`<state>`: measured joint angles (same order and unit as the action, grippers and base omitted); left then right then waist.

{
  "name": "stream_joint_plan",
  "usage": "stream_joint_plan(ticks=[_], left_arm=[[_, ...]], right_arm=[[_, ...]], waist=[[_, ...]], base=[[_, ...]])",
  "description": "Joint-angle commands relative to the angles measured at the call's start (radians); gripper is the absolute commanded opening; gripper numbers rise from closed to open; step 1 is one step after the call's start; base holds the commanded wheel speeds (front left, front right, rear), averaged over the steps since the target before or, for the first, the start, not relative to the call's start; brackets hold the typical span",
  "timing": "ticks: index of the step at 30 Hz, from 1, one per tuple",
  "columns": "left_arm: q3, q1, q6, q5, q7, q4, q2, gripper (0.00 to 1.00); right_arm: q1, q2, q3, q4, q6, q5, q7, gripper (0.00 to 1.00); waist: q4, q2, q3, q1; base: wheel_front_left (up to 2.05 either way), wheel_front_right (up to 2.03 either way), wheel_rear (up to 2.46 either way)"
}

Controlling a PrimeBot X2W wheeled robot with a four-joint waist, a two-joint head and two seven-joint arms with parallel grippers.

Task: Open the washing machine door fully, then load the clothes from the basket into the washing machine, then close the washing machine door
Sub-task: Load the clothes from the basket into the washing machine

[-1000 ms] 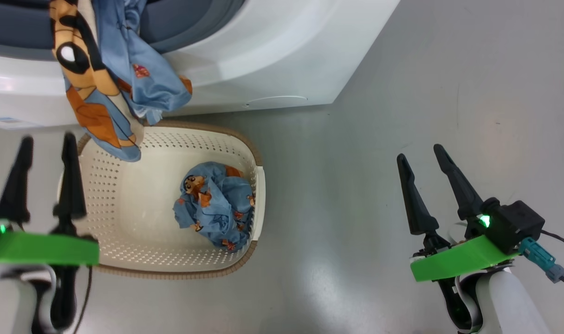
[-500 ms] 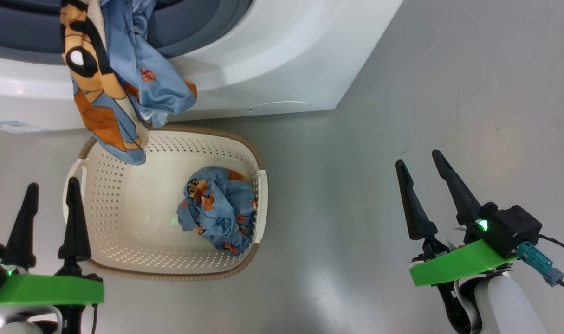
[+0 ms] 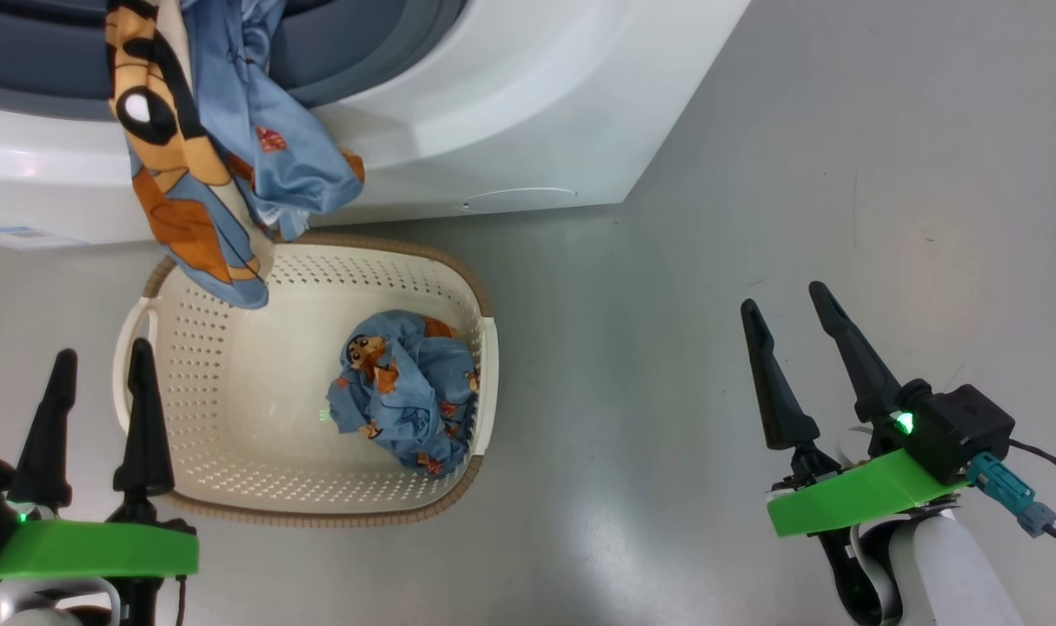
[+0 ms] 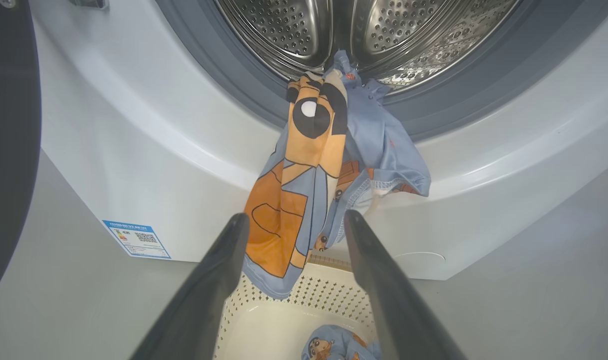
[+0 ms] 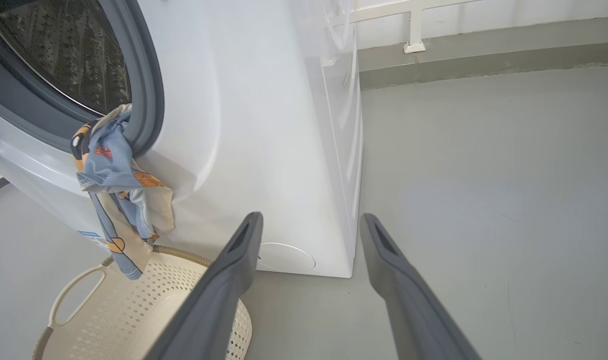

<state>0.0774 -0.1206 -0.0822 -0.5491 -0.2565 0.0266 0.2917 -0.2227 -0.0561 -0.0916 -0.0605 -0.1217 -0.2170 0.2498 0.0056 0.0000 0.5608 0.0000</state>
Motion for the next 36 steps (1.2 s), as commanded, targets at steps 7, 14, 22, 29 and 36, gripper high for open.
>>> stream_joint_plan(ticks=[7,14,22,29,36], left_arm=[[-0.023,-0.052,0.028,0.006,-0.002,-0.013,0.017,1.0],[-0.007,-0.156,0.063,-0.009,0.012,-0.083,0.026,1.0],[0.02,-0.314,0.134,-0.056,0.031,-0.209,0.016,1.0],[0.054,-0.408,0.179,-0.102,0.041,-0.271,-0.006,1.0],[0.1,-0.461,0.194,-0.126,0.067,-0.333,-0.03,1.0]], right_arm=[[0.023,0.006,-0.029,0.015,-0.009,0.011,0.012,1.0],[0.011,0.006,-0.04,0.014,-0.009,0.011,0.012,1.0],[0.002,0.006,-0.044,0.018,-0.009,0.014,0.012,1.0],[0.002,0.006,-0.038,0.022,-0.009,0.016,0.012,1.0],[-0.004,0.006,-0.046,0.025,-0.009,0.013,0.012,1.0]], waist=[[0.0,0.0,0.005,0.0],[-0.011,0.0,0.02,0.0],[-0.024,0.0,0.057,0.0],[-0.031,0.0,0.077,0.0],[-0.039,0.0,0.097,0.0]], base=[[0.0,0.0,0.0],[0.0,0.0,0.0],[0.0,0.0,0.0],[0.0,0.0,0.0],[0.0,0.0,0.0]])
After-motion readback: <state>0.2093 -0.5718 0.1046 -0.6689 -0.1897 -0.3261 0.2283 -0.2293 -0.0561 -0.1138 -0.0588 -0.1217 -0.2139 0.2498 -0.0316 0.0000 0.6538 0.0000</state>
